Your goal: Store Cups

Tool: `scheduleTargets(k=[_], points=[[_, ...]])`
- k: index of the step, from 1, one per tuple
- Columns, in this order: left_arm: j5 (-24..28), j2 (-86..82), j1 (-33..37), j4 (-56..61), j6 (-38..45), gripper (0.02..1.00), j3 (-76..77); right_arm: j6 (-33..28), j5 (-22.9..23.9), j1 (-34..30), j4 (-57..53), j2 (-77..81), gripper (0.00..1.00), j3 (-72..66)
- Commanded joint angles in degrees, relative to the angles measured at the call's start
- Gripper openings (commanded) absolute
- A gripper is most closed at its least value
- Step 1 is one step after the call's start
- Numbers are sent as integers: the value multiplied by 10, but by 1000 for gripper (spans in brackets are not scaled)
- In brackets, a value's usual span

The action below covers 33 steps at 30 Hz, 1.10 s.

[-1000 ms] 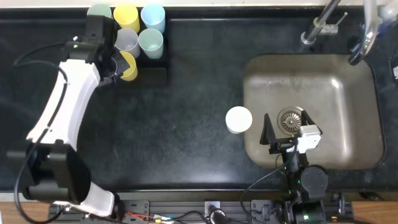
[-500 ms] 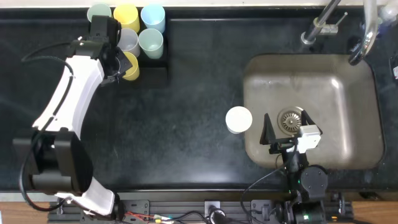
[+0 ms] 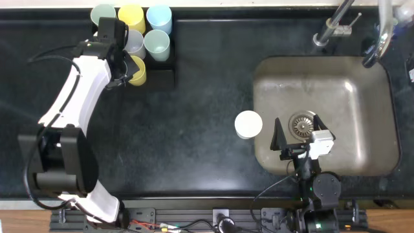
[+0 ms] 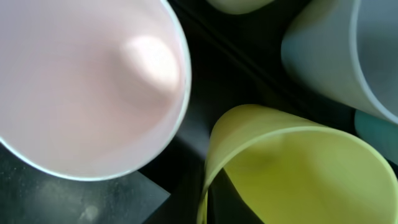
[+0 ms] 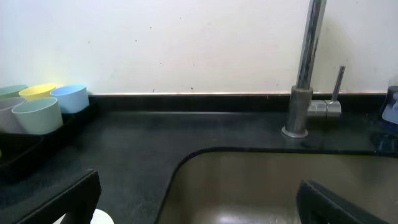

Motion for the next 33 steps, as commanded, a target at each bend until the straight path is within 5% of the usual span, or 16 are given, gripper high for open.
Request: scheduleTargets(k=[1,21,33], points=[[-12,3,1,4,10,108,-4,0,6,3,3,-5,996,-8],[-22,-41,-1,4,5,327,-3,0,6,3,3,-5,998,-8],[-50,-290,-23,67,85,820,-3,0,6,3,3,-5,998,-8]])
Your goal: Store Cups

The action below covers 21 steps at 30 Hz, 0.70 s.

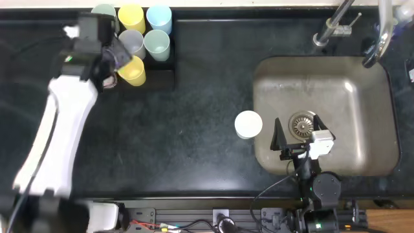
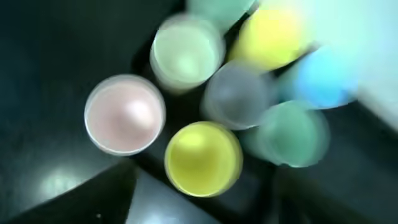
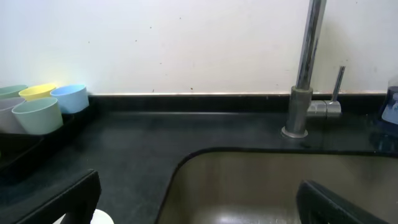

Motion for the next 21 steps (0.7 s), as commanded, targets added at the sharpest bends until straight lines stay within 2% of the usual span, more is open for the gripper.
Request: scheduleTargets(k=[1,8,12,17,21], points=[[-21,-107,-6,30,75,860,3,0,6,3,3,-5,998,-8],[-21,-287,3,91,216,998,-36,0,6,3,3,-5,996,-8],[-15,-409,30,138,244,1000,-114,0,6,3,3,-5,996,-8],[65,-586,74,218,243,1000,-275,0,6,3,3,-5,998,-8],[135,-709,82,309,239,1000,-426,0,6,3,3,-5,998,-8]])
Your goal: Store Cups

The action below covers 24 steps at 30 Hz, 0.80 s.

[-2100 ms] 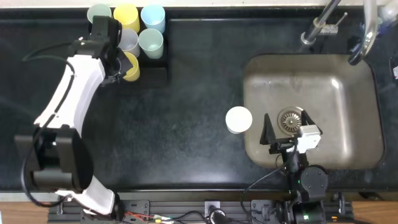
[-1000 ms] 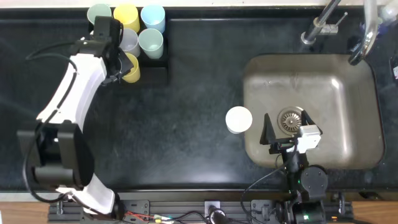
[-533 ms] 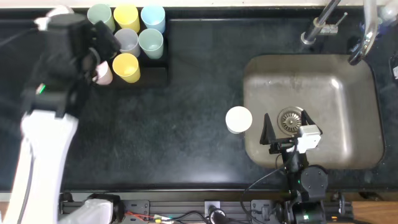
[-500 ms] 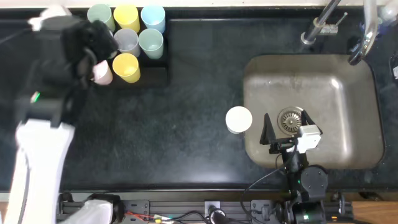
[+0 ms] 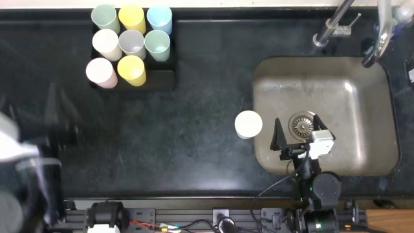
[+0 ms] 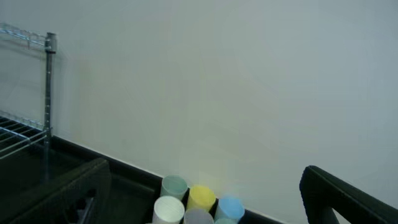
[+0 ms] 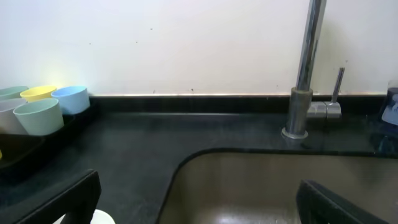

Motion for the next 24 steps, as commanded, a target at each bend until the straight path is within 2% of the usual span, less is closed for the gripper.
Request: scheduleTargets(k=[1,5,12,18,20,24], points=[[98,-113,7,70,14,998,-159,0,6,3,3,-5,998,-8],[104,-222,7,89,11,1000,-292,0,6,3,3,-5,998,-8],[105,-227,0,120,-20,1000,-415,0,6,3,3,-5,998,-8],[94,-227,-24,232,-20,1000,-487,0,6,3,3,-5,998,-8],[72,-227,-33,276,-20,998,-510,0,6,3,3,-5,998,-8],[-7,-227,-47,267,-18,998,-509,0,6,3,3,-5,998,-8]])
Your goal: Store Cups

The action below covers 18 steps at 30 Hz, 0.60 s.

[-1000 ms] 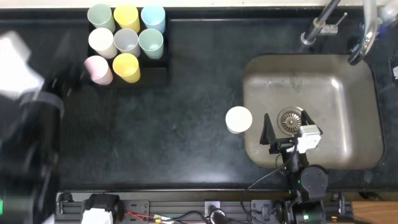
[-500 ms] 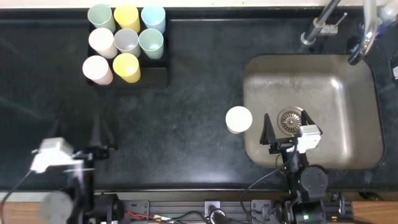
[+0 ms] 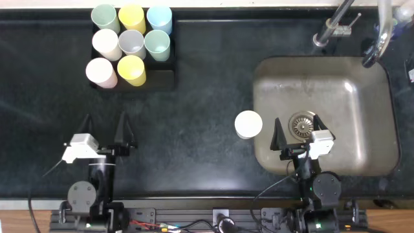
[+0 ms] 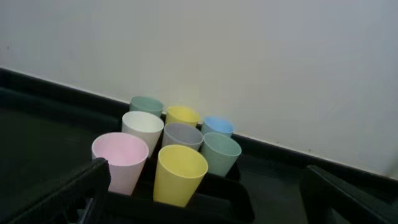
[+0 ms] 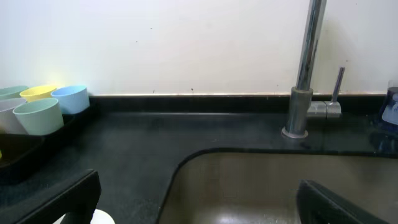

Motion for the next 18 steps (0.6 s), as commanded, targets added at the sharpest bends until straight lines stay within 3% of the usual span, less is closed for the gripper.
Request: scheduleTargets(k=[1,4,10,18], points=[[-94,-7,-13,0,-4,1000,-7,0,6,3,3,-5,998,-8],[-118,-7,-15,-34,-4,1000,-7,0,6,3,3,-5,998,-8],[-109,-7,-15,-110,1,1000,-7,0,6,3,3,-5,998,-8],[40,-7,-16,-117,158,1000,-7,0,6,3,3,-5,996,-8]])
